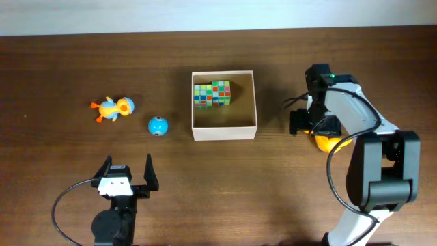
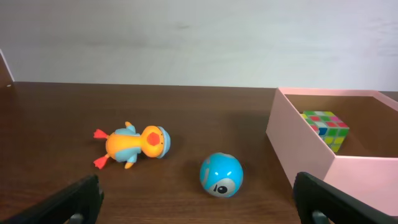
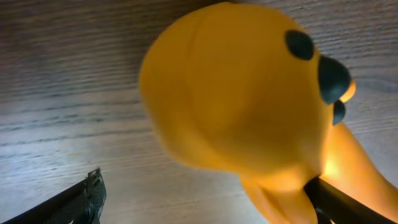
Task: Pack container
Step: 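Lower the right gripper and grasp the orange dinosaur, then lift the dinosaur and carry it over the pink box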
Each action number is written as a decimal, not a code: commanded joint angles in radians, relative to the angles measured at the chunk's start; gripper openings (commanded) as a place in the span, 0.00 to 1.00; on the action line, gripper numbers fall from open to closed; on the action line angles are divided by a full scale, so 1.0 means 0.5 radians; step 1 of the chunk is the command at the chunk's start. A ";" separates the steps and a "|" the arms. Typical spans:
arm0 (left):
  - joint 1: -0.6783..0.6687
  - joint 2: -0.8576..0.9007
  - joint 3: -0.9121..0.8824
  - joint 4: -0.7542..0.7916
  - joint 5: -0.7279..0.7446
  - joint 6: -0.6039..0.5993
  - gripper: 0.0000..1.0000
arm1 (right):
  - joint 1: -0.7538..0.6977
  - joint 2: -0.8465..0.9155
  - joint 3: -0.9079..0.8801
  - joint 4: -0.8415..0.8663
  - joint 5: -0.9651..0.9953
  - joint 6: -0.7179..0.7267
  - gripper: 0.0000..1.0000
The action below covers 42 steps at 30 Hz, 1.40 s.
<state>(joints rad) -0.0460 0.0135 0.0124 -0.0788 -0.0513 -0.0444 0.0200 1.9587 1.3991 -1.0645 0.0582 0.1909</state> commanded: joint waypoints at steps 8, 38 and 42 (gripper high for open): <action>-0.011 -0.015 -0.005 -0.005 0.021 0.039 0.99 | -0.292 -0.008 -0.071 0.108 -0.050 0.063 0.92; -0.011 -0.015 -0.005 -0.005 0.021 0.039 0.99 | -0.368 -0.025 0.034 0.166 -0.364 -0.017 0.30; -0.011 -0.015 -0.005 -0.005 0.021 0.039 0.99 | -0.368 -0.064 0.186 0.071 -0.622 -0.206 0.30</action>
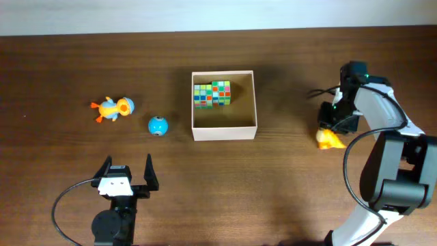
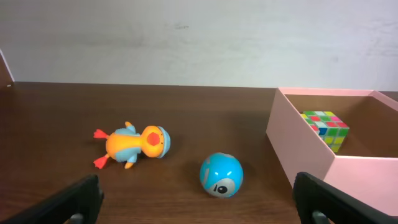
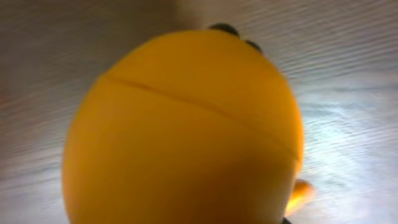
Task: Pack container
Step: 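Lift the dinosaur and carry it over the pink box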
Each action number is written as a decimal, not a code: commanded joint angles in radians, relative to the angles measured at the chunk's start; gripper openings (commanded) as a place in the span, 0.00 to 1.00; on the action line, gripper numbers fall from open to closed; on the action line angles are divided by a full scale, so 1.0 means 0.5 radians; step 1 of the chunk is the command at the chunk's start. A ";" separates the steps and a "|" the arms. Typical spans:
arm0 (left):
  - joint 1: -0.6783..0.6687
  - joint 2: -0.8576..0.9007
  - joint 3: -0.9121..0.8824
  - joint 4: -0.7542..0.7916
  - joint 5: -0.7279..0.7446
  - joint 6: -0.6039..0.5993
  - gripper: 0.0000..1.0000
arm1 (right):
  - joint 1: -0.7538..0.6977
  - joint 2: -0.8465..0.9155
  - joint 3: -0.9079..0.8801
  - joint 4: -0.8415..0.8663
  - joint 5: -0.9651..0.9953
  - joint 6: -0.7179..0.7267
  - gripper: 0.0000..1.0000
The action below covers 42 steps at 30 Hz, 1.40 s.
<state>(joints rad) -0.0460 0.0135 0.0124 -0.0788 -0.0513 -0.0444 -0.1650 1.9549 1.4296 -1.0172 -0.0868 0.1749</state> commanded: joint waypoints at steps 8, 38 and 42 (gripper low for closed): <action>-0.011 -0.015 -0.005 -0.005 0.021 0.039 0.99 | 0.002 -0.076 0.463 -0.329 -0.767 -0.581 0.30; -0.011 -0.015 -0.005 -0.005 0.021 0.038 0.99 | 1.179 -0.076 0.922 0.000 -0.694 -0.324 0.21; -0.011 -0.015 -0.005 -0.005 0.021 0.039 0.99 | 1.340 -0.074 0.922 0.058 -0.172 -0.229 0.15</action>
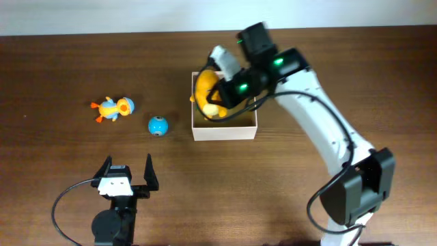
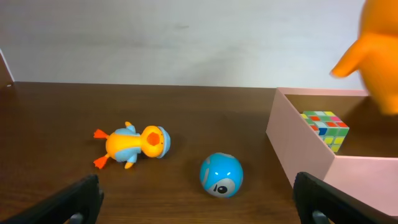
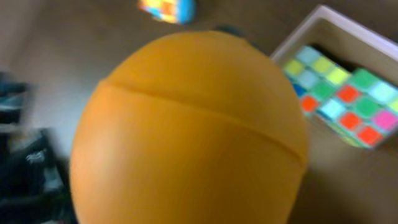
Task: Pack container
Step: 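Lift the dinosaur and carry it over the pink box, then lower the dinosaur into the box and open the right gripper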
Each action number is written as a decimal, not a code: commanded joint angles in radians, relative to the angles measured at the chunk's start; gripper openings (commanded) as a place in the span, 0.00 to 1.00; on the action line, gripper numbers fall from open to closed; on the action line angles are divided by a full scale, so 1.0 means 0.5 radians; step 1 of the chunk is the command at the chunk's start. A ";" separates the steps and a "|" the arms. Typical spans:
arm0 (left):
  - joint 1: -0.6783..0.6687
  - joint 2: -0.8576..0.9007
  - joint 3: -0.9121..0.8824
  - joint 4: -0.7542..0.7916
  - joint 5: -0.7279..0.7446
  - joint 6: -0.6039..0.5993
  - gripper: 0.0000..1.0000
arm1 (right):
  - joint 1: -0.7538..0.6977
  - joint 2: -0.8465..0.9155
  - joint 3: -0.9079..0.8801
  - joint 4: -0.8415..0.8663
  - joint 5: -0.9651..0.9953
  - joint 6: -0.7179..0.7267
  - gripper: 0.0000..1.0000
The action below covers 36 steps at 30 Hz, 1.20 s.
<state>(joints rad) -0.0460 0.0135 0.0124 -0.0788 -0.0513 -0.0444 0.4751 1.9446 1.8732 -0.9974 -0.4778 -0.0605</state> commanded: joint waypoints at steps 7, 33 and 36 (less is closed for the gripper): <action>-0.011 -0.015 -0.005 -0.005 0.021 0.039 0.99 | 0.130 -0.047 0.031 -0.047 0.883 0.124 0.16; -0.011 -0.015 -0.005 -0.005 0.021 0.039 0.99 | 0.124 -0.046 -0.064 -0.078 0.680 -1.503 0.20; -0.011 -0.015 -0.005 -0.005 0.021 0.039 0.99 | 0.125 -0.035 -0.130 -0.021 0.580 -1.626 0.19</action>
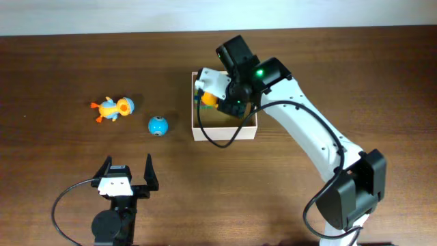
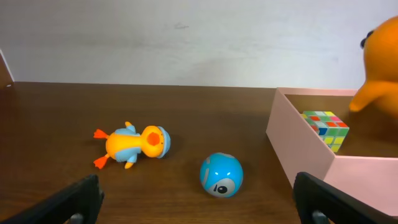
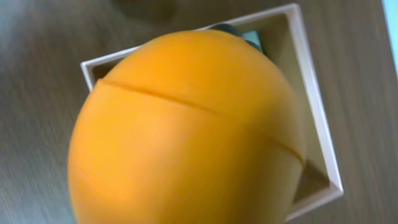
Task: Pack container
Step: 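Lower the dinosaur into the box and open the right gripper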
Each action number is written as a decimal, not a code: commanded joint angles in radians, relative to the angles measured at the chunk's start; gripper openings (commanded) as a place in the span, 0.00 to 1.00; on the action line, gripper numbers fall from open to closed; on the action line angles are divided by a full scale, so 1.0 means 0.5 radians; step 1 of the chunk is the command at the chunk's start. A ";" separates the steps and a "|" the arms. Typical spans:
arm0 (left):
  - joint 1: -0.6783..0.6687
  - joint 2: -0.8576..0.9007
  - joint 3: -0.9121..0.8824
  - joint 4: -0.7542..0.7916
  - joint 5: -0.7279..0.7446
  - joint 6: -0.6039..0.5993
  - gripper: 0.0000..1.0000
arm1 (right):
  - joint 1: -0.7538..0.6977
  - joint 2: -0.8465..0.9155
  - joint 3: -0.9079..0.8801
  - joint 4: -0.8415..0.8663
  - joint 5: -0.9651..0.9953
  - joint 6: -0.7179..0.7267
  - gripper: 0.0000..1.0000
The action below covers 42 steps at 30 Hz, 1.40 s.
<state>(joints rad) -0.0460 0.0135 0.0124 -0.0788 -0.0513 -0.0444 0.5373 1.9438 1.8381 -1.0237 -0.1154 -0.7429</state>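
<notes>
The open pale box stands mid-table, and a colourful cube lies in it. My right gripper is shut on a round orange toy and holds it low over the box's rear left part. The toy fills the right wrist view, hiding the fingers, with the box rim around it. It also shows over the box in the left wrist view as the orange toy. My left gripper rests open at the table's front, holding nothing.
An orange and blue duck toy lies left of the box. A blue ball sits between the duck and the box. Both show in the left wrist view as the duck and ball.
The right gripper has come down with the orange toy, from high over the box's left side to low at its rear left. The left arm has not moved.
The right gripper was open around the orange toy on the table, right of the box. Then it was close on the toy at the same place. Later it held the toy high above the box, and now holds it low at the box.
</notes>
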 commanded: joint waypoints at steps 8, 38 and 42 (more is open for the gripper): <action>-0.011 -0.015 -0.005 -0.005 0.021 0.039 0.99 | 0.010 0.070 -0.169 0.112 -0.282 -0.355 0.19; -0.011 -0.015 -0.005 -0.005 0.021 0.039 0.99 | 0.062 0.228 -0.168 0.142 -0.059 -0.368 0.86; -0.011 -0.015 -0.005 -0.005 0.021 0.039 0.99 | 0.062 0.228 -0.168 0.143 -0.027 -0.368 0.99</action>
<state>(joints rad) -0.0460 0.0135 0.0124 -0.0788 -0.0513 -0.0444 0.5644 2.0544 1.7626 -0.9512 -0.1467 -0.9253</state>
